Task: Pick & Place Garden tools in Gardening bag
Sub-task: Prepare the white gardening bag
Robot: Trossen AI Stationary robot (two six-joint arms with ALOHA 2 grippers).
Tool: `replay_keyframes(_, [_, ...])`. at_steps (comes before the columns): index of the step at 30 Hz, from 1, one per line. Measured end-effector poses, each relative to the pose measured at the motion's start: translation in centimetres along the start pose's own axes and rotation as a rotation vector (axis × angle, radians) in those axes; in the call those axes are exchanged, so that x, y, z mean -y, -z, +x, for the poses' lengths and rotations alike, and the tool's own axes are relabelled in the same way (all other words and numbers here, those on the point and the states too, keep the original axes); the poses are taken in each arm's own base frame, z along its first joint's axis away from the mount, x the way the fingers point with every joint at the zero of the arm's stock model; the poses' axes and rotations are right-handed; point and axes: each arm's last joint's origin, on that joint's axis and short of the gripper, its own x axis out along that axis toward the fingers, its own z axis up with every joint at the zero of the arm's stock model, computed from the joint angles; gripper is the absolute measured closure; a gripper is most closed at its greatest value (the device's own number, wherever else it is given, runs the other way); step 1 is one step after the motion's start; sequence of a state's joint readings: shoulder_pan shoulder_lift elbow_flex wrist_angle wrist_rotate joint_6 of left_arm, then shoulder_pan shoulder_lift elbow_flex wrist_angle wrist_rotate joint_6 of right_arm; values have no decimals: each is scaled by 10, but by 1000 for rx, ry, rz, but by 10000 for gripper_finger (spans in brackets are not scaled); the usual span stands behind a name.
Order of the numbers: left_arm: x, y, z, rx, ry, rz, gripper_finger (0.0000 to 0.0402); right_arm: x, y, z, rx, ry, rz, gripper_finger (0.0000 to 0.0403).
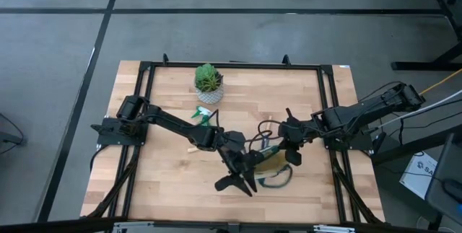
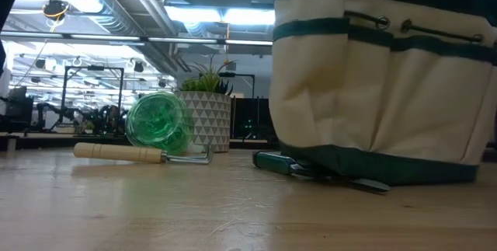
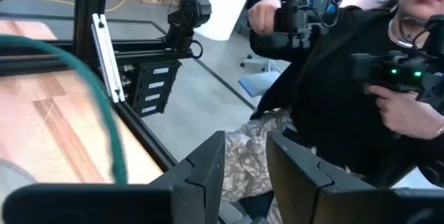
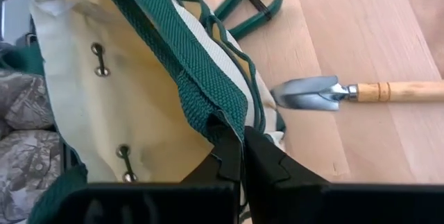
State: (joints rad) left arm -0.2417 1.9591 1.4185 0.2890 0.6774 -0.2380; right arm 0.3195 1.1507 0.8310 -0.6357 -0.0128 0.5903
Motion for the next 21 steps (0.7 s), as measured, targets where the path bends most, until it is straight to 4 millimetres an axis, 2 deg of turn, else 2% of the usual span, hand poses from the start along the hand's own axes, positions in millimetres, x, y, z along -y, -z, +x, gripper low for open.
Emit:
replay_keyframes(6, [-6, -1, -5, 2, -21, -21, 317, -1, -1, 0, 1, -27, -4, 399])
replay_keyframes(10, [0, -8, -17, -35, -97, -30, 331, -1, -1, 0, 1, -27, -7, 399])
replay_keyframes(15, [31, -22, -42, -141, -354, 74, 351, -2, -2, 0, 7, -36, -7, 399])
replay_keyframes(21, [82, -37, -79, -250, -590, 171, 366, -4, -6, 0, 32, -83, -4, 399])
